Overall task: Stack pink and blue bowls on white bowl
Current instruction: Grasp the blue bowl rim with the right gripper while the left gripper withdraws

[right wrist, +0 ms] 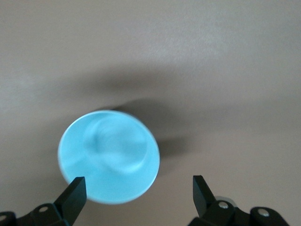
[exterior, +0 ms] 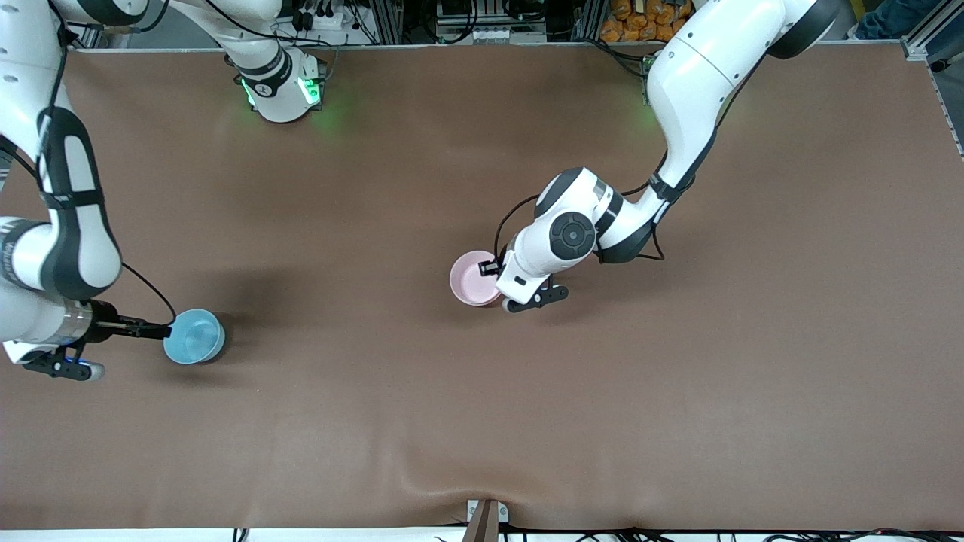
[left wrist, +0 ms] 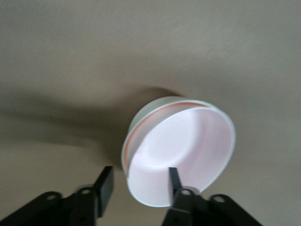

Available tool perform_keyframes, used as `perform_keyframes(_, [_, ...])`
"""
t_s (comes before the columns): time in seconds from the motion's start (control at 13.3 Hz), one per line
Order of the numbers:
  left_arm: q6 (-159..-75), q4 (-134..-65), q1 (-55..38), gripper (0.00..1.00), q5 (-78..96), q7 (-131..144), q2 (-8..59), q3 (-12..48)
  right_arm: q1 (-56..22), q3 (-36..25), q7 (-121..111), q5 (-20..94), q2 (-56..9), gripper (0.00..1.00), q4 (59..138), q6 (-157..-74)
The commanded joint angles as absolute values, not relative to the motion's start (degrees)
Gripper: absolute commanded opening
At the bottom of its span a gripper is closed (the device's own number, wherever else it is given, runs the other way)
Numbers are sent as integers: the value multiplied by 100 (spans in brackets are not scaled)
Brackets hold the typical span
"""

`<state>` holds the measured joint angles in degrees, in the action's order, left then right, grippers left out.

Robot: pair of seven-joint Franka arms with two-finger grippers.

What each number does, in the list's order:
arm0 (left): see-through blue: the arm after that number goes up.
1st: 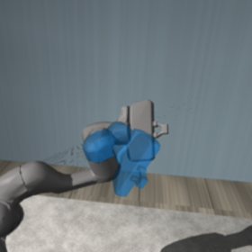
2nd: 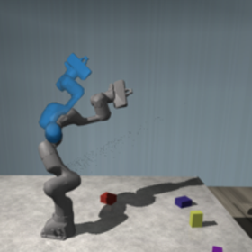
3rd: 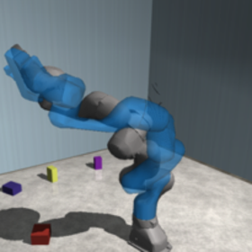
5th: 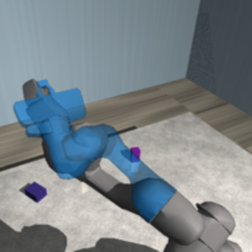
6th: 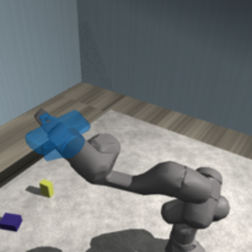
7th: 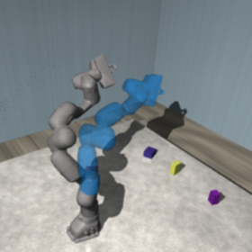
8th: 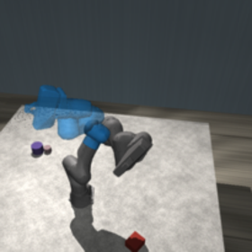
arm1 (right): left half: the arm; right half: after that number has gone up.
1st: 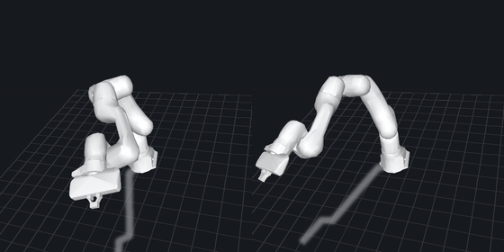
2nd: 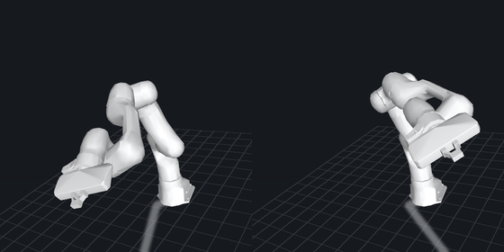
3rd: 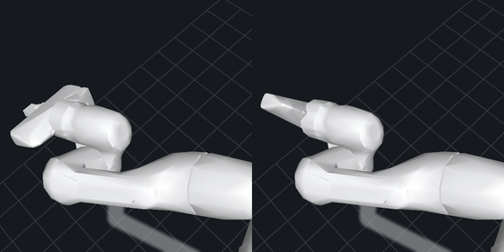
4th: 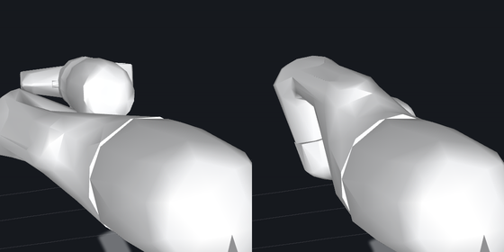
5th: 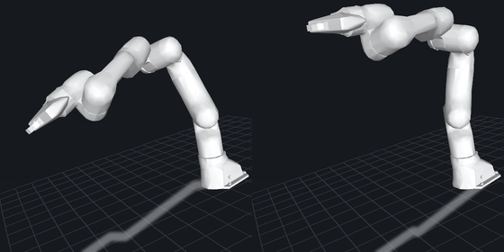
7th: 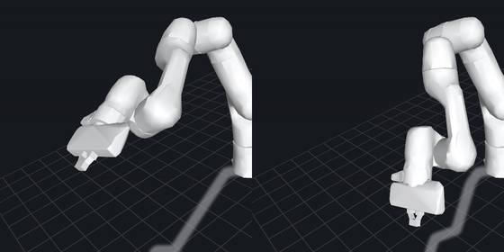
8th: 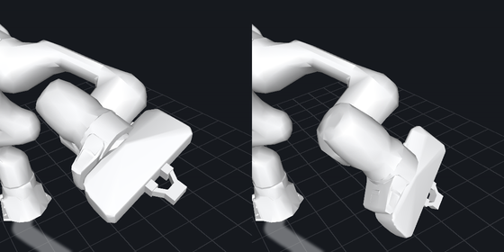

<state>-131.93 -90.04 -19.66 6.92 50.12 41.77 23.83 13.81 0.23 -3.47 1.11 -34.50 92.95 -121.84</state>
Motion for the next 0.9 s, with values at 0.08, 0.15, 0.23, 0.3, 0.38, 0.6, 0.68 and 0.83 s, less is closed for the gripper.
perform_keyframes(0.08, [-12466, -8842, -1829, 100, 116, 5107, 3396, 2066, 1556, 105, -545, 61, -3585, 100, 9554, -12726])
perform_keyframes(0.15, [-12124, -8842, -1637, 100, -42, 5098, 3071, 2057, 1556, 105, -545, 62, -3638, 100, 9597, -12770])
perform_keyframes(0.23, [-11763, -8842, -1435, 100, -96, 5063, 2711, 2057, 1564, 105, -536, 70, -3691, 100, 9632, -12840])
perform_keyframes(0.3, [-11455, -8833, -1189, 100, -97, 4862, 2368, 2065, 1564, 105, -536, 88, -3709, 100, 9772, -12971])
perform_keyframes(0.38, [-11243, -8833, -960, 100, -88, 4565, 2042, 2065, 1556, 114, -536, 88, -3700, 100, 9921, -13164])
perform_keyframes(0.6, [-10663, -8824, -301, 100, -26, 3860, 1321, 2083, 1547, 114, -528, 114, -3691, 0, 10010, -13166])
perform_keyframes(0.68, [-10470, -8824, -168, 100, -52, 3597, 1136, 2083, 1538, 114, -519, 114, -3691, 0, 10011, -13131])
perform_keyframes(0.83, [-10014, -8842, -19, 100, -88, 3192, 862, 2039, 1529, 114, -536, 114, -3683, 0, 10020, -13087])
